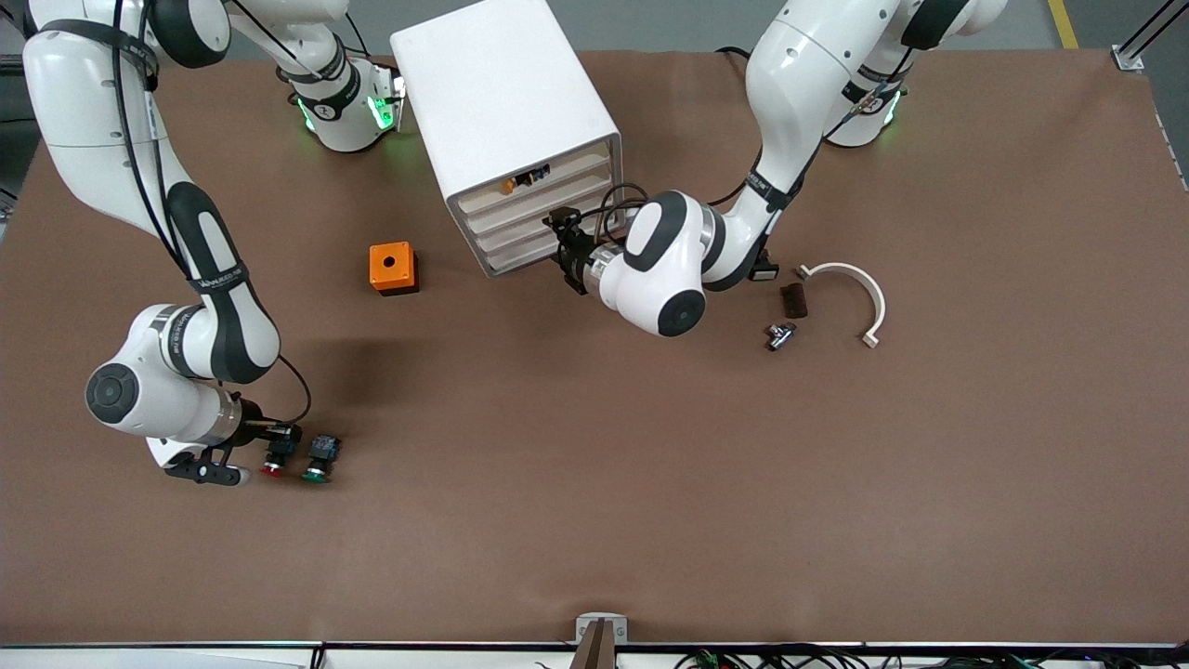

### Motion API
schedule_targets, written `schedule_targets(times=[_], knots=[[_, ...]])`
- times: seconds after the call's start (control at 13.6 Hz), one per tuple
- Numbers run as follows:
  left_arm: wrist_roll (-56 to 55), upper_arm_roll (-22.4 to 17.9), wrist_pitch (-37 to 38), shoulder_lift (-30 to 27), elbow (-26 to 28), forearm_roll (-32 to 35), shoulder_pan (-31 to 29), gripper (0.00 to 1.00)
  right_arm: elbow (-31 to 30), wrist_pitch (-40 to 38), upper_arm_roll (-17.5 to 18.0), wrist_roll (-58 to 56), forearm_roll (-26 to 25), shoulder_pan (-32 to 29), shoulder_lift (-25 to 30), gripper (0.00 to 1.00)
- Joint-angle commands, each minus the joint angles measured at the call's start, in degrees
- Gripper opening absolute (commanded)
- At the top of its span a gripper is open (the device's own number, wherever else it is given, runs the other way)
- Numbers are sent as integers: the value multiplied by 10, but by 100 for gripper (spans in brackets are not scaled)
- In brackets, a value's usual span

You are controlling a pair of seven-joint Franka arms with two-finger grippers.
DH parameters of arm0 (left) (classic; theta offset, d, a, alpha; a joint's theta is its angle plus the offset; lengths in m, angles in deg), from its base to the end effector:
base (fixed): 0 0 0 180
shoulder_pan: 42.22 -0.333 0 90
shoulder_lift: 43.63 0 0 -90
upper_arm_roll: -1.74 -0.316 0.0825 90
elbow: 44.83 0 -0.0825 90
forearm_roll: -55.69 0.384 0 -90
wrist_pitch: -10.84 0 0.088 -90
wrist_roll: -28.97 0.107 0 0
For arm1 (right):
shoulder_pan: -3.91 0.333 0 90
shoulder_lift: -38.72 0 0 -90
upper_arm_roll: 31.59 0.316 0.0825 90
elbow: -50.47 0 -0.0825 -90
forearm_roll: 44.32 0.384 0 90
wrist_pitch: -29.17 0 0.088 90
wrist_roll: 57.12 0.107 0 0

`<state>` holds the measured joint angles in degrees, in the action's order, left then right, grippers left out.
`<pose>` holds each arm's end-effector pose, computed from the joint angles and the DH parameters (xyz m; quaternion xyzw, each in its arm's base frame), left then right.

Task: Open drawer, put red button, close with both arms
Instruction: 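Grasp the red push button with the right gripper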

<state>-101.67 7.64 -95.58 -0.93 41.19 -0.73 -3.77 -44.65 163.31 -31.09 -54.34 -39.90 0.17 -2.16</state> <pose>0.4568 -0.5207 0.2348 -0.4648 -0.7422 0.4586 0.1508 0.6788 -0.0379 0.1893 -0.9961 0.0807 0.0161 0.0302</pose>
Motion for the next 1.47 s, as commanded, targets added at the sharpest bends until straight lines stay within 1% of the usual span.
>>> schedule_targets(times=[0.0, 0.07, 0.29, 0.44, 0.51, 0.59, 0.66, 0.81, 0.88, 0.96, 1.1, 1.18, 1.25, 1.4], knots=[[-8, -2, 30, 19, -8, -40, 1, 59, 11, -3, 6, 4, 2, -7, 10, 8], [-9, -2, 43, 21, -8, -49, 1, 58, 16, -5, 6, 3, 2, -7, 14, 6], [-16, -2, 75, 24, -8, -75, 0, 58, 18, -5, 5, -22, -1, -3, 47, 7], [-16, -2, 83, 26, -8, -84, -1, 58, 19, -25, 5, -33, -2, -1, 74, 5], [-16, -2, 83, 32, -8, -84, 2, 52, 19, -38, 6, -29, -2, 2, 86, 5], [-15, -2, 83, 35, -9, -84, 2, 50, 19, -49, 6, -27, -2, 8, 96, 5], [-15, -2, 83, 41, -11, -85, 4, 45, 19, -59, 6, -22, -1, 13, 103, 5], [-15, -1, 83, 43, -10, -89, 9, 43, 19, -83, 8, 30, 0, 20, 112, 5], [-15, -2, 83, 42, -11, -88, 15, 37, 19, -99, 9, 50, 1, 26, 120, 5], [-15, -2, 83, 41, -11, -86, 20, 27, 19, -120, 9, 83, 1, 36, 131, 5], [-9, -4, 83, 41, -20, -76, 22, 11, 18, -166, 9, 161, 2, 63, 150, 5], [-8, -4, 83, 41, -23, -57, 22, 6, 17, -182, 9, 207, 2, 75, 162, 5], [-8, -5, 83, 41, -32, -53, 19, 1, 17, -197, 10, 249, 3, 89, 170, 5], [-7, -10, 83, 41, -53, -50, 8, 0, 17, -223, 10, 333, 7, 120, 183, 5]])
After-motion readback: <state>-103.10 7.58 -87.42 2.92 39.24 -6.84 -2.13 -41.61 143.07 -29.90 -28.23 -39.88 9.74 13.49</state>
